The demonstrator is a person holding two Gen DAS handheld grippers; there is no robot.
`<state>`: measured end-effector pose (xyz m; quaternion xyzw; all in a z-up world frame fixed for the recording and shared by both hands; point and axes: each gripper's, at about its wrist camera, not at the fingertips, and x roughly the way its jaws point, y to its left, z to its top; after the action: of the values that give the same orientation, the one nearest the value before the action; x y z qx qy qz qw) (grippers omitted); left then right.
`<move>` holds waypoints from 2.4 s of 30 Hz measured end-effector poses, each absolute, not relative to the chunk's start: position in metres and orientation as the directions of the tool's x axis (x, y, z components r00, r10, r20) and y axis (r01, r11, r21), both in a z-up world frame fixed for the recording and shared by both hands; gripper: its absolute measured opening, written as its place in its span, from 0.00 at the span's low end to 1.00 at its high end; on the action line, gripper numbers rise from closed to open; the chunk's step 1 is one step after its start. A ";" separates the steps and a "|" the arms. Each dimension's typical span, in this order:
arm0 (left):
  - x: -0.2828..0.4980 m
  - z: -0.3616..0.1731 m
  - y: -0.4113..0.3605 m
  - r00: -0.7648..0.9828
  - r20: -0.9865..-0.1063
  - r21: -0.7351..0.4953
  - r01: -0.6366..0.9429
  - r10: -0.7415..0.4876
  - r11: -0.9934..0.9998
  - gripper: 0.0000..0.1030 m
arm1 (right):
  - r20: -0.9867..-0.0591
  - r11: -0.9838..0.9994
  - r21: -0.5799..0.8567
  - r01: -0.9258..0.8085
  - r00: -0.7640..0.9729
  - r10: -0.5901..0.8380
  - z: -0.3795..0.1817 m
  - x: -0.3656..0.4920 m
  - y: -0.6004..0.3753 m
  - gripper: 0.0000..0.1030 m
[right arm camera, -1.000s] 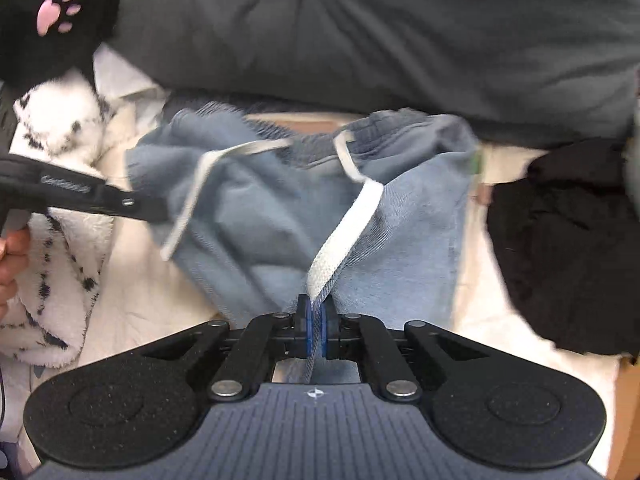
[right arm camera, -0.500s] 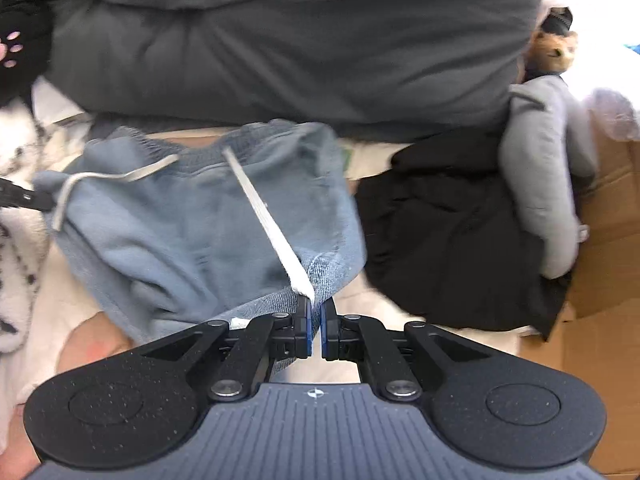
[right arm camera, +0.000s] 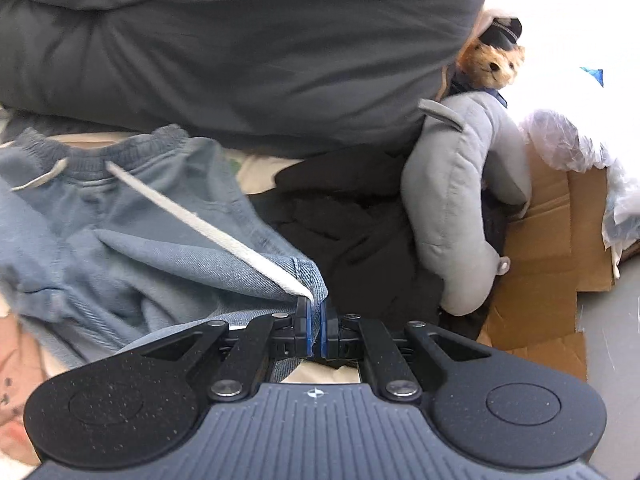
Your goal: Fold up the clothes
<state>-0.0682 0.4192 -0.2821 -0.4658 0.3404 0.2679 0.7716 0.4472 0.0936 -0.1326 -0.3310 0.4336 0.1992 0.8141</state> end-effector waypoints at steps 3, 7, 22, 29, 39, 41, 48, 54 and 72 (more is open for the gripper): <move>-0.061 -0.288 0.413 0.593 -0.803 -0.519 -0.747 0.063 0.416 0.09 | -0.861 0.737 -0.328 -0.592 0.508 0.025 -0.150 0.454 0.096 0.04; -0.066 -0.289 0.399 0.578 -0.815 -0.512 -0.752 0.042 0.415 0.34 | -0.862 0.772 -0.294 -0.564 0.506 0.042 -0.151 0.443 0.097 0.25; -0.051 -0.293 0.348 0.630 -0.770 -0.610 -0.681 -0.099 0.406 0.45 | -0.911 0.880 -0.088 -0.467 0.395 0.119 -0.168 0.361 0.058 0.36; -0.018 -0.315 0.324 0.626 -0.760 -0.634 -0.659 -0.171 0.404 0.50 | -0.938 0.892 -0.021 -0.451 0.318 0.138 -0.203 0.329 0.041 0.36; 0.029 -0.356 0.306 0.642 -0.726 -0.686 -0.652 -0.247 0.324 0.57 | -0.963 0.898 0.056 -0.437 0.213 0.164 -0.256 0.296 0.042 0.36; 0.034 -0.362 0.301 0.654 -0.712 -0.701 -0.646 -0.256 0.302 0.57 | -0.965 0.897 0.060 -0.438 0.203 0.164 -0.264 0.294 0.043 0.36; 0.046 -0.377 0.294 0.690 -0.675 -0.738 -0.636 -0.263 0.226 0.43 | -0.968 0.893 0.079 -0.444 0.180 0.176 -0.273 0.290 0.043 0.01; 0.047 -0.371 0.288 0.699 -0.654 -0.757 -0.606 -0.291 0.246 0.05 | -0.957 0.890 0.054 -0.452 0.232 0.176 -0.232 0.288 0.021 0.00; -0.017 -0.278 0.273 0.573 -0.740 -0.656 -0.499 -0.352 0.567 0.03 | -0.905 0.915 -0.174 -0.364 0.425 -0.003 -0.112 0.318 -0.076 0.01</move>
<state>-0.0168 0.2734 -0.2784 -0.4629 0.4595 0.0485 0.7565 0.3182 -0.0761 -0.1115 -0.1749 0.5250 0.1093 0.8257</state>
